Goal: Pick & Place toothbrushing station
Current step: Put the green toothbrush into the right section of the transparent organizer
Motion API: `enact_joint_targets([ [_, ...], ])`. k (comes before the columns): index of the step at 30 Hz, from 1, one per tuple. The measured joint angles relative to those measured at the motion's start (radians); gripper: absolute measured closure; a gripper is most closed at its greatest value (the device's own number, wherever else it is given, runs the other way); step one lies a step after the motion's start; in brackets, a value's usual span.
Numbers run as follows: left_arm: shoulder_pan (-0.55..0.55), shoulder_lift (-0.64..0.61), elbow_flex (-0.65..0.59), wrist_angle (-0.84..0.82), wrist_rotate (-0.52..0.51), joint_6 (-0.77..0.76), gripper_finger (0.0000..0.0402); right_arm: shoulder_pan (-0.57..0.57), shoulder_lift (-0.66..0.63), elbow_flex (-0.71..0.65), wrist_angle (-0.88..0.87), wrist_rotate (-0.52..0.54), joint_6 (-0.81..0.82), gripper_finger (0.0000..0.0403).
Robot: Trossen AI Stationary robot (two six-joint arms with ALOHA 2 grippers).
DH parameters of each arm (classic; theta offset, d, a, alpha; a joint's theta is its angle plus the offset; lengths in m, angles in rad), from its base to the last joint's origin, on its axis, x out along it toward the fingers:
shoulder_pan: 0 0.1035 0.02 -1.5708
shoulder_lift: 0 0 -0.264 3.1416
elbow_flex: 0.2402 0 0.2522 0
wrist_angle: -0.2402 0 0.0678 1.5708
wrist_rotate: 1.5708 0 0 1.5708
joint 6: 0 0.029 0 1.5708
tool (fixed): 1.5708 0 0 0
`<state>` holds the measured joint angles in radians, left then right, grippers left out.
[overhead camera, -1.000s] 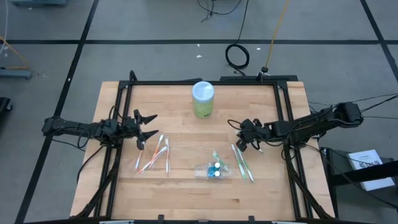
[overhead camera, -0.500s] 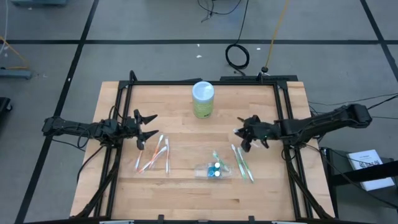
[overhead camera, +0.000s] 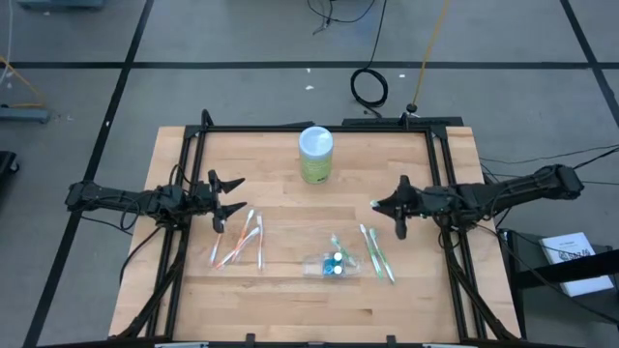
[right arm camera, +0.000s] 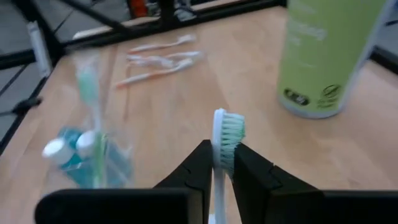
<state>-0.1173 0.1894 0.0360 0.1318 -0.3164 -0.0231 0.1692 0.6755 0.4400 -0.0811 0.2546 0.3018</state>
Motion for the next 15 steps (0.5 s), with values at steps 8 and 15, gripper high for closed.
enact_joint_targets([
  [8,0.000,0.000,0.000,0.000,0.000,0.000,0.0176,0.097,-0.089,-0.045,0.002,0.002,-0.024,0.0381],
  [15,0.000,0.000,0.000,0.000,0.000,0.000,0.0176,0.144,-0.108,-0.046,0.148,-0.037,-0.116,0.0382],
])
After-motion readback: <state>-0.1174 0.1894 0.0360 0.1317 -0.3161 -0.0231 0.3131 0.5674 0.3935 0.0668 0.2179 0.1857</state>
